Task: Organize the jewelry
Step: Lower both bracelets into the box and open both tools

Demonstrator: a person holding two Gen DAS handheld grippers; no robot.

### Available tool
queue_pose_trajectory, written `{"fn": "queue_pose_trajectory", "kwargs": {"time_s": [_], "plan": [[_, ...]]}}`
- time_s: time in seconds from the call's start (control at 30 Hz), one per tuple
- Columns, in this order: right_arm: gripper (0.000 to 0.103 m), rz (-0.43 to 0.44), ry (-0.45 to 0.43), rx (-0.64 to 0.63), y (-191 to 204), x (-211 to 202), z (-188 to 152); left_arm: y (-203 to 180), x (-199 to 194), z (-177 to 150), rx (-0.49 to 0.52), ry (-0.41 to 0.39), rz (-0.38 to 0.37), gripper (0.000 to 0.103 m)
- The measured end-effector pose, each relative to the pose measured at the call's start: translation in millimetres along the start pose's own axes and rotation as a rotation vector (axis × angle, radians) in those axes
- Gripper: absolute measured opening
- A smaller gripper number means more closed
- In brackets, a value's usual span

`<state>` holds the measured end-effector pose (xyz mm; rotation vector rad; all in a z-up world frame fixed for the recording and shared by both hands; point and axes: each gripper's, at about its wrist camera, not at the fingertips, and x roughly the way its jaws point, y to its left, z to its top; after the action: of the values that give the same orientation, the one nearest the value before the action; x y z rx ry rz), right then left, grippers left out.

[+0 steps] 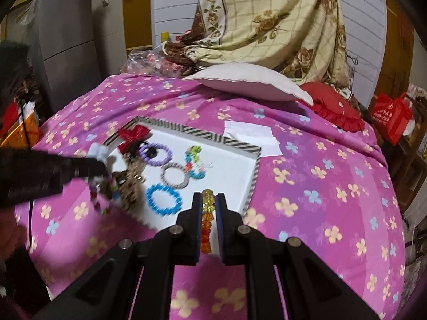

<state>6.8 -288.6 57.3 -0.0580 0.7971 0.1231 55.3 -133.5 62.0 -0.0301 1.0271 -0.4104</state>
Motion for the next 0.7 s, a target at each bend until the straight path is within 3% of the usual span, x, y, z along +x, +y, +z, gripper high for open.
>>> {"fn": "queue_pose_trajectory", "kwargs": {"time_s": [0.2, 0.4, 0.53, 0.7], "plan": [[0.009, 0.017, 0.041, 0.031, -26.0, 41.8, 25.1, -21.2, 39.6, 9.9, -0.056, 0.055, -0.108, 0.027], [0.009, 0.058, 0.091, 0.057, -34.6, 87.3, 31.9, 0.1, 100.4, -4.3, -0.101, 0.151, -0.008, 0.027], [0.009, 0.069, 0.123, 0.056, -34.2, 116.6, 35.1, 8.8, 114.7, -14.1, -0.091, 0.181, 0.019, 0.027], [0.010, -0.001, 0.189, 0.058, -45.1, 156.1, 33.2, 4.4, 117.3, -17.7, -0.060, 0.172, 0.031, 0.027]]}}
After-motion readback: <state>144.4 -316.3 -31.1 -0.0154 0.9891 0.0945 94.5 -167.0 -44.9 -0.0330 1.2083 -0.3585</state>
